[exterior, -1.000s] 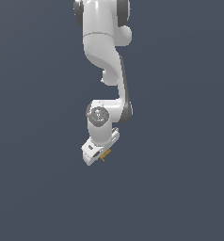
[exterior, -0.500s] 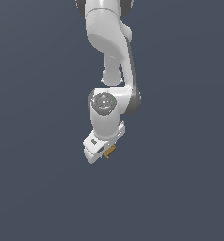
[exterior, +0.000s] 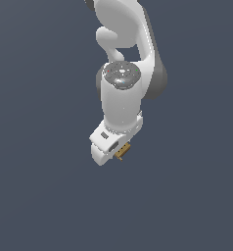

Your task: Pick up the object and move it to a goal position.

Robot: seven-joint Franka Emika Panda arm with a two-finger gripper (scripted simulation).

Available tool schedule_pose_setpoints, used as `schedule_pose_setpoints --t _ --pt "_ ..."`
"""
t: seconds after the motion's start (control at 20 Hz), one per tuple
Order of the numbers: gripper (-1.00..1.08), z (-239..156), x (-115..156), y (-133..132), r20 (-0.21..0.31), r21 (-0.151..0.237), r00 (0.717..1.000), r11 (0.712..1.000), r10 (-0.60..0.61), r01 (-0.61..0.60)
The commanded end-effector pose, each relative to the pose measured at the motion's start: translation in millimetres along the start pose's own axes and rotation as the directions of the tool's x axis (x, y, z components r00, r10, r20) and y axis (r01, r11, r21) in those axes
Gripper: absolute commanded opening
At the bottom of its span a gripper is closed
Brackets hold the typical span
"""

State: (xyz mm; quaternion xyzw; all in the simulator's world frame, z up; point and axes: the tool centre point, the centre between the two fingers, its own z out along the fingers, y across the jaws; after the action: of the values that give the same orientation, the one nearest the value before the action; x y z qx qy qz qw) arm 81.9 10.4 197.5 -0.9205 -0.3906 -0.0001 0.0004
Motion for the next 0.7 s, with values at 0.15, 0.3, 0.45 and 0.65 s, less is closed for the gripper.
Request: schedule_pose_setpoints --t 0.15,0.3,0.45,0.65 --pt "-1.0 -57 21 -3 0.0 0.0 1.0 1.0 0.0 0.0" --pt "-1.0 -83 31 -4 0.0 0.0 1.0 1.0 0.001 -0.001" --pt "-1.0 -105 39 -4 0.0 0.0 1.0 1.0 0.001 -0.001" --pt "-1.0 -129 49 -4 0.0 0.0 1.0 1.0 0.001 -0.001"
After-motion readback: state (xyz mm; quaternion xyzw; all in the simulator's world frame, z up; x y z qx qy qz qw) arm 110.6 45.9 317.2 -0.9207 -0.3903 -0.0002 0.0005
